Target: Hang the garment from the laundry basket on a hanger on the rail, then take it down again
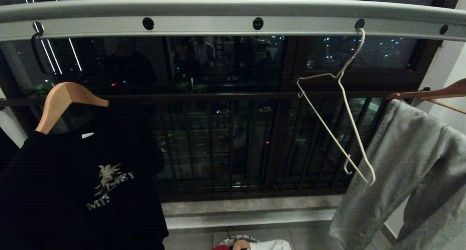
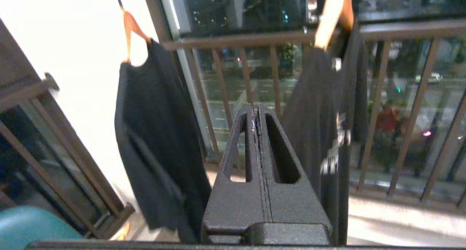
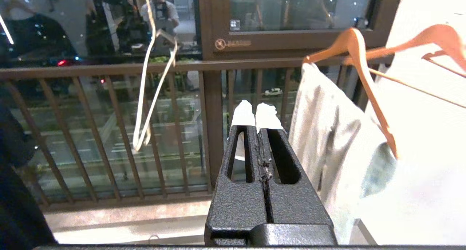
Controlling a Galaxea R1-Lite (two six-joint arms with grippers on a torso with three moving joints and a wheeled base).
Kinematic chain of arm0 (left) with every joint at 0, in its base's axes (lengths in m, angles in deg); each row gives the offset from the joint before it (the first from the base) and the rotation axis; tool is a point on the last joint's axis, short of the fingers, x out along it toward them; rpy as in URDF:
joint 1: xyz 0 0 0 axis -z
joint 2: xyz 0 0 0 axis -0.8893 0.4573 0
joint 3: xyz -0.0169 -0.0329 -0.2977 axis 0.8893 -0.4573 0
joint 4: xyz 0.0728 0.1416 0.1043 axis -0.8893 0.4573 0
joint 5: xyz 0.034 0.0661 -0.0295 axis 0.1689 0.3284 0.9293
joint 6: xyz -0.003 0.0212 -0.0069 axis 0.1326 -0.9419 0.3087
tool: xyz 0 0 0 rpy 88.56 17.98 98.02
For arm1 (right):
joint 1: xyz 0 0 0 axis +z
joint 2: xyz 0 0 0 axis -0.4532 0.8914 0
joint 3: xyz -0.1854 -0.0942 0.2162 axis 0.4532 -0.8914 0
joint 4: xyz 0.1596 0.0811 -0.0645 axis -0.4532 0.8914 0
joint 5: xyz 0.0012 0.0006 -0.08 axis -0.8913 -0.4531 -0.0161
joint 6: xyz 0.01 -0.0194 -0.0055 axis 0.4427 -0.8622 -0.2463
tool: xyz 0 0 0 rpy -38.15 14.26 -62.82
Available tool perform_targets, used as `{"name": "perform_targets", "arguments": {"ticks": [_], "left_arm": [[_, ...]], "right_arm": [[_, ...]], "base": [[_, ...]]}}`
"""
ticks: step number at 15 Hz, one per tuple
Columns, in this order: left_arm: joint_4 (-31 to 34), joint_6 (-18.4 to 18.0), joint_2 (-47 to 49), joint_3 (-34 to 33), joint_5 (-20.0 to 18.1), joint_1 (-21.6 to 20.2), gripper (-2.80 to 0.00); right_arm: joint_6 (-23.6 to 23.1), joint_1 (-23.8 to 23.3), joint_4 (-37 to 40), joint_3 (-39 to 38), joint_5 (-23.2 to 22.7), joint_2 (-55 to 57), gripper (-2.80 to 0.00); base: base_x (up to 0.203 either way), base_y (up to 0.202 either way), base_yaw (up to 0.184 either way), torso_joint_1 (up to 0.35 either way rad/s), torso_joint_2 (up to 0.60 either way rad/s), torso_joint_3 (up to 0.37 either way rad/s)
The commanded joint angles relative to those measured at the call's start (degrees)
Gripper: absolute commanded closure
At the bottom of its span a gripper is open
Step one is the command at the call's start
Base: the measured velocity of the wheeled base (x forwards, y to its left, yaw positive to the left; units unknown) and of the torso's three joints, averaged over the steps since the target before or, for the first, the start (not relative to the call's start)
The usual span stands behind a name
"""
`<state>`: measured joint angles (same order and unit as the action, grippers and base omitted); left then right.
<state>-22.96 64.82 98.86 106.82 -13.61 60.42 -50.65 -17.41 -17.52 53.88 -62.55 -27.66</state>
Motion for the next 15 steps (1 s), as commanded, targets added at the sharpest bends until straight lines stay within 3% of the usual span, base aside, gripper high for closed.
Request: {"name": "perform_targets", "arguments": {"ticks": [1,4,6,8,12,15], "left_arm": [[0.1,-0.2,-6.9,-6.6,0.0,1.2,0.0],[0.1,-0.3,-11.5,-15.2,-0.6,2.1,0.0],[-0.1,0.0,-15.6,-18.7,-8.3,2.2,0.0],[-0.3,2.3,-16.0,-21.2,-10.9,2.2,0.0],[-0.4,3.5,-16.0,-27.8,-13.0,2.2,0.0],[-0.4,4.9,-16.0,-28.7,-17.2,2.2,0.0]], "right_arm": [[0.8,0.0,3.0,-0.1,1.3,-2.6,0.0],[2.1,-1.2,3.6,-0.1,2.4,-2.4,0.0],[2.1,-6.3,3.5,-1.1,-0.2,-1.9,0.0],[2.3,-6.9,3.4,-4.4,-2.0,-3.5,0.0],[2.3,-8.8,0.3,-17.3,-8.4,-8.6,0.0],[1.8,-9.3,-7.9,-30.5,-12.4,-13.9,0.0]], "base": [[0.0,0.0,0.0,0.0,0.0,0.0],[0.0,0.0,0.0,0.0,0.0,0.0],[0.0,0.0,0.0,0.0,0.0,0.0],[0.0,0.0,0.0,0.0,0.0,0.0],[0.0,0.0,0.0,0.0,0.0,0.0],[0.0,0.0,0.0,0.0,0.0,0.0]]}}
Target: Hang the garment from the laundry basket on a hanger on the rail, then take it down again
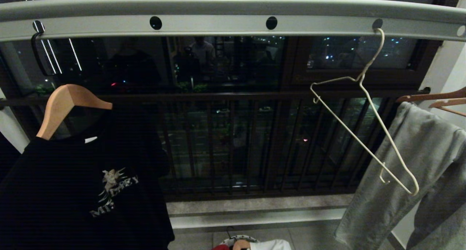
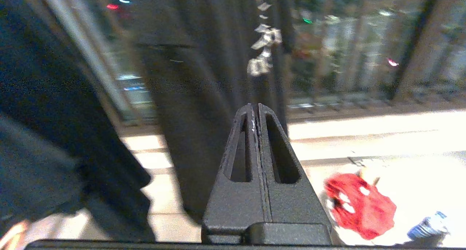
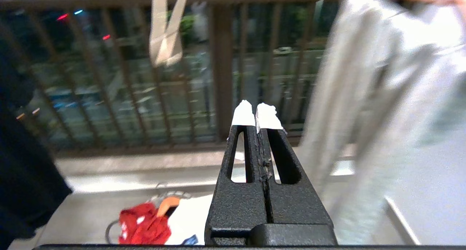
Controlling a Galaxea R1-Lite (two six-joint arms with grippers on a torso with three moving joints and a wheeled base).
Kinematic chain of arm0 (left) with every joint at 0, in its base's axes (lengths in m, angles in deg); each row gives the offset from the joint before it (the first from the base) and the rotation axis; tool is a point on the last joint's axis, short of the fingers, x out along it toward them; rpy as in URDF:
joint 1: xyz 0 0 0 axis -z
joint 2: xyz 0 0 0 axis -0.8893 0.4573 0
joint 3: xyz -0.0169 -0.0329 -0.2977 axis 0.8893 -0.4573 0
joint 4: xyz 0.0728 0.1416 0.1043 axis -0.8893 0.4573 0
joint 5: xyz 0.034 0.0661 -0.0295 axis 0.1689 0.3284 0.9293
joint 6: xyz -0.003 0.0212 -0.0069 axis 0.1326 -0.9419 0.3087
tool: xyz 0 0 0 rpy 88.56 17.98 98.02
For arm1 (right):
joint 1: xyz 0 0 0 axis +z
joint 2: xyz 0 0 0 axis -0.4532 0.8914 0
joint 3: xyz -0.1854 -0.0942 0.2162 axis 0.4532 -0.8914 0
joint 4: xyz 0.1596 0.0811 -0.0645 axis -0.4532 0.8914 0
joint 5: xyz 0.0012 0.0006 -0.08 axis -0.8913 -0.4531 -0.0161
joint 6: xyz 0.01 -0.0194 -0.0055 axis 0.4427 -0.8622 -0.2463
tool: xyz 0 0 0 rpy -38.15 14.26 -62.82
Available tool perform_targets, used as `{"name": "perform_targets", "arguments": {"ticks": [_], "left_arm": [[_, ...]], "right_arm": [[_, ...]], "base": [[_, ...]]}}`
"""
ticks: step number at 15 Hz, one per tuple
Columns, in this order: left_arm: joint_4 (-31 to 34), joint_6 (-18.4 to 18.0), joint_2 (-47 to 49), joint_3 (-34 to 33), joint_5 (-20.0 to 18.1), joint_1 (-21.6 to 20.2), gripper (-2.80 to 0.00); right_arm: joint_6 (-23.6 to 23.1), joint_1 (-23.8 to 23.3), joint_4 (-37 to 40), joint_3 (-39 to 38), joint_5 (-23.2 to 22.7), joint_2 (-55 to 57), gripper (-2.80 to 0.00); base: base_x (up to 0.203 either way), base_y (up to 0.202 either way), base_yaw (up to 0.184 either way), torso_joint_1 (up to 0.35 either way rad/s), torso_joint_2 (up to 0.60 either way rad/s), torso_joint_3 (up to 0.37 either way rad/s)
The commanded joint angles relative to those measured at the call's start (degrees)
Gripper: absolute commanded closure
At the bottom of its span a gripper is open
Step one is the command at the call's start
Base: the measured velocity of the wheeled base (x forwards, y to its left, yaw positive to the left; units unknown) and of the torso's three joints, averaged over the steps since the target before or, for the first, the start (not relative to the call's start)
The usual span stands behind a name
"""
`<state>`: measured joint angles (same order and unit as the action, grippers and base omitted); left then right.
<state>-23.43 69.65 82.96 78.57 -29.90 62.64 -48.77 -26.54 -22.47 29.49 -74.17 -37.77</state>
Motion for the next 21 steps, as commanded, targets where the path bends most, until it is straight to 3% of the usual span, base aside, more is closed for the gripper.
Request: {"name": "perform_targets", "arguments": {"ticks": [1,5,9,15,21], "left_arm": [[0.1,0.0,-0.1,-0.6,-1.3,0.1,0.0],[-0.3,1.0,-0.1,-2.6,-5.2,0.0,0.0],[-0.8,1.6,-0.1,-2.7,-5.0,0.0,0.0],[-0.8,4.8,-0.1,-2.6,-4.6,0.1,0.0],[-0.9,4.8,0.0,-2.6,-4.6,0.0,0.0]], "right_arm": [[-0.8,-0.3,-6.4,-10.7,-1.5,-5.9,0.0],[-5.3,-0.4,-18.8,-25.1,-2.7,-8.2,0.0],[-6.1,-0.4,-20.8,-31.0,-2.9,-8.4,0.0],[-4.3,-0.4,-23.2,-32.3,-2.5,-8.4,0.0],[-3.4,-0.4,-23.3,-32.3,-2.1,-8.4,0.0]], "base": [[0.0,0.0,0.0,0.0,0.0,0.0],[0.0,0.0,0.0,0.0,0.0,0.0],[0.0,0.0,0.0,0.0,0.0,0.0],[0.0,0.0,0.0,0.0,0.0,0.0],[0.0,0.0,0.0,0.0,0.0,0.0]]}}
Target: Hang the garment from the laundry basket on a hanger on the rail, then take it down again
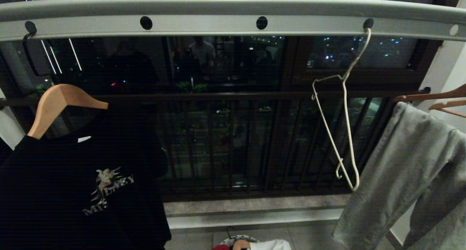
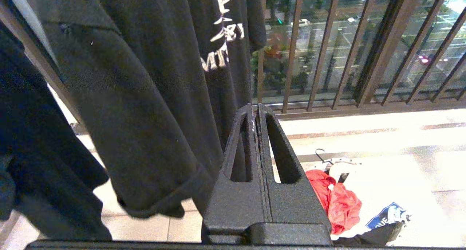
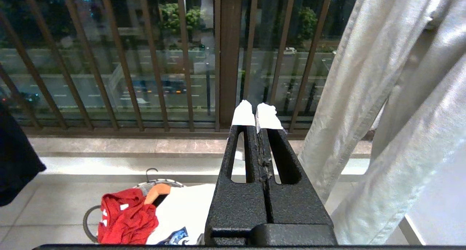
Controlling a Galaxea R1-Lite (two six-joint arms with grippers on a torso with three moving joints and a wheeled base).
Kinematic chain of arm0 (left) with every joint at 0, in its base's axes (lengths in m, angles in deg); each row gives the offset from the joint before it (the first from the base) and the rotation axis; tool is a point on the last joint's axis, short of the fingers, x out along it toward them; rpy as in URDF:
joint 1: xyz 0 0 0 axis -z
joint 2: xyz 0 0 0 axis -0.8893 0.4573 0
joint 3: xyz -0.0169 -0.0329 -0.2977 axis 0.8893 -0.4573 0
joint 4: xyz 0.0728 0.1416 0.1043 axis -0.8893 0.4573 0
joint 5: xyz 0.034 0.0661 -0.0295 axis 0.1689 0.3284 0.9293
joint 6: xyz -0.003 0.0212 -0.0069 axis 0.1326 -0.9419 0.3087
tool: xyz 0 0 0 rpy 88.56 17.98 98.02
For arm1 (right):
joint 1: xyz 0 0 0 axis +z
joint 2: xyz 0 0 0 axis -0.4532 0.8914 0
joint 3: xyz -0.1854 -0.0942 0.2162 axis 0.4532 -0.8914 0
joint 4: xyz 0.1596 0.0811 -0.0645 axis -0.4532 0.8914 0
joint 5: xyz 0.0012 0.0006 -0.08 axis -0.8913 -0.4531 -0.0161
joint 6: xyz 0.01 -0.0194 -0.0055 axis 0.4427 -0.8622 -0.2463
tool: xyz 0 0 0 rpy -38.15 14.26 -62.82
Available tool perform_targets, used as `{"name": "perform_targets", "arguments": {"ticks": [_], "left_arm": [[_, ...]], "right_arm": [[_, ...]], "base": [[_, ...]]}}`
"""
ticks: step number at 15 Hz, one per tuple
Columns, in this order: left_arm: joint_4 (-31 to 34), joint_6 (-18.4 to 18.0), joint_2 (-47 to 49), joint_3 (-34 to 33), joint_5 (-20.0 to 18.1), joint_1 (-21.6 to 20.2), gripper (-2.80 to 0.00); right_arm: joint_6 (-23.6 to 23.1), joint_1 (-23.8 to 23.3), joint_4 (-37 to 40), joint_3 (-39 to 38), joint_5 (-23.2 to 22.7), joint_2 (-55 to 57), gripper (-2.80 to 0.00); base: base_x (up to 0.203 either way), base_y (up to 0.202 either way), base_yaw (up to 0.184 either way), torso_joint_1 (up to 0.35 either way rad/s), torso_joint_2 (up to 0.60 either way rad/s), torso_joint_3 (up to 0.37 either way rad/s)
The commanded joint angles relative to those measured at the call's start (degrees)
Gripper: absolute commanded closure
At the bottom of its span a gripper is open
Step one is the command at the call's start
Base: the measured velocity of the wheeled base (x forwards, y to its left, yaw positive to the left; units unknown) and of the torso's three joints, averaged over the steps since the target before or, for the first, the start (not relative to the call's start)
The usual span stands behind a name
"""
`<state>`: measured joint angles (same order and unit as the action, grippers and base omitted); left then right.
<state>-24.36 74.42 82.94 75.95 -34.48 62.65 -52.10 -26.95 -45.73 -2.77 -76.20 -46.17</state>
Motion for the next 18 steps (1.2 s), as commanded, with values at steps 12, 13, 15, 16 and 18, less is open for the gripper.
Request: {"name": "perform_targets", "arguments": {"ticks": [12,13,15,16,18], "left_arm": [[0.0,0.0,-0.1,0.0,0.0,0.0,0.0],[0.1,0.0,-0.1,0.0,0.0,0.0,0.0],[0.0,0.0,-0.1,0.0,0.0,0.0,0.0],[0.0,0.0,-0.1,0.0,0.0,0.0,0.0],[0.0,0.0,-0.1,0.0,0.0,0.0,0.0]], "right_arm": [[0.1,0.0,0.0,0.0,0.0,0.0,0.0],[0.1,0.0,0.0,0.0,0.0,0.0,0.0],[0.4,0.0,0.0,0.0,0.0,0.0,0.0],[0.8,0.0,0.0,0.0,0.4,0.0,0.0],[1.5,0.1,0.0,0.0,0.5,0.0,0.0]], "base": [[0.0,0.0,0.0,0.0,0.0,0.0],[0.0,0.0,0.0,0.0,0.0,0.0],[0.0,0.0,0.0,0.0,0.0,0.0],[0.0,0.0,0.0,0.0,0.0,0.0],[0.0,0.0,0.0,0.0,0.0,0.0]]}}
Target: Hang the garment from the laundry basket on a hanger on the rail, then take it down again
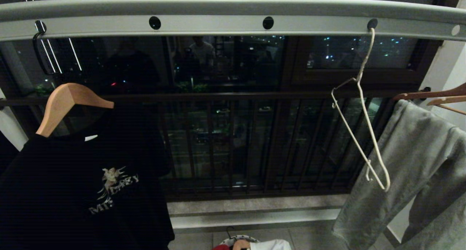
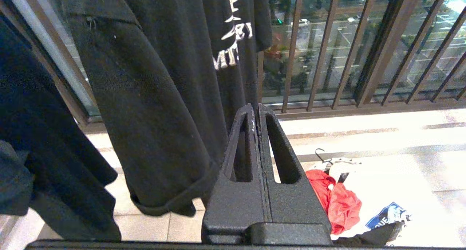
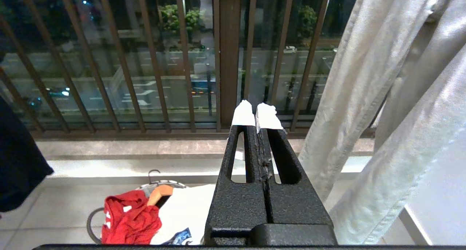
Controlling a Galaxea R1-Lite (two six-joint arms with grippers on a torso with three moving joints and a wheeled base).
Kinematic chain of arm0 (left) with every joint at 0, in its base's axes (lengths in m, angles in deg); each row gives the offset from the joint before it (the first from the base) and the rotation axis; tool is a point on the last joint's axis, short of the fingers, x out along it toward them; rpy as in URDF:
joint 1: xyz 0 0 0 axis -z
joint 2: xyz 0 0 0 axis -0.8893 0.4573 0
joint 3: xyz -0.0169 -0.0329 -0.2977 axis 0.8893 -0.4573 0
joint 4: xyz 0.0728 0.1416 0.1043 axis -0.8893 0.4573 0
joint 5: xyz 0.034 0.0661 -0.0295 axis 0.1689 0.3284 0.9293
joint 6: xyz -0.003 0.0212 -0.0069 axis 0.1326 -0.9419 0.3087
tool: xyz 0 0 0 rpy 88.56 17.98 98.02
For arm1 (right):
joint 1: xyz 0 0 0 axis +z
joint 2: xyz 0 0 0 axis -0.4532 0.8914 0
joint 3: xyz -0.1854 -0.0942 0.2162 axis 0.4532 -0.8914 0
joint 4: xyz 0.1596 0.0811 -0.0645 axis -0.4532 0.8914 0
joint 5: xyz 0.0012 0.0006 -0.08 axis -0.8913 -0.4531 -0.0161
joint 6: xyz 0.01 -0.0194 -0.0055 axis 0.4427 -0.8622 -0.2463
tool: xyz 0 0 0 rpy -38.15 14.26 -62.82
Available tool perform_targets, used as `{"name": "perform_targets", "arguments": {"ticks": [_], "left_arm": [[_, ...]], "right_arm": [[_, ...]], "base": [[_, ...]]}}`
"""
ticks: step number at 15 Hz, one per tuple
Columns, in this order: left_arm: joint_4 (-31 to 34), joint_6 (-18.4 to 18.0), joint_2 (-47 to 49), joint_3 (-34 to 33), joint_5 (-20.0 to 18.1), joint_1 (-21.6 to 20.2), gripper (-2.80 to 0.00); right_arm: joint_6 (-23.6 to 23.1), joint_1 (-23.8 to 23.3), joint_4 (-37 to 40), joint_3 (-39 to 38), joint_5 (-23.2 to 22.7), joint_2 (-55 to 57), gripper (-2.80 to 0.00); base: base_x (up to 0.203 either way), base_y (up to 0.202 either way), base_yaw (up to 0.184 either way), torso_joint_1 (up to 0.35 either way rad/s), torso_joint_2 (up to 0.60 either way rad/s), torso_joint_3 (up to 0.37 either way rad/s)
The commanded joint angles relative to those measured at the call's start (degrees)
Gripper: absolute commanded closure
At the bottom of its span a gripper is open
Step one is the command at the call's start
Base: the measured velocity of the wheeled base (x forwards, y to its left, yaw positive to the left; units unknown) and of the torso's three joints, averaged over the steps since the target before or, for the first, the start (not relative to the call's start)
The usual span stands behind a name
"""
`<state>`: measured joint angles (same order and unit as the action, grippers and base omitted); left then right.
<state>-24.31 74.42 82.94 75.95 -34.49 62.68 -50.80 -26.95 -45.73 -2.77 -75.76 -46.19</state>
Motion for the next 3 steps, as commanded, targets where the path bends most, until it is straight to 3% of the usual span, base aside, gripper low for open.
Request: {"name": "perform_targets", "arguments": {"ticks": [1,3], "left_arm": [[0.0,0.0,-0.1,0.0,0.0,-0.1,0.0],[0.0,0.0,-0.1,0.0,0.0,0.0,0.0]], "right_arm": [[0.6,0.0,0.0,0.0,0.0,0.1,0.0],[0.6,0.0,0.0,0.0,0.0,0.1,0.0]], "base": [[0.0,0.0,0.0,0.0,0.0,0.0],[0.0,0.0,0.0,0.0,0.0,0.0]]}}
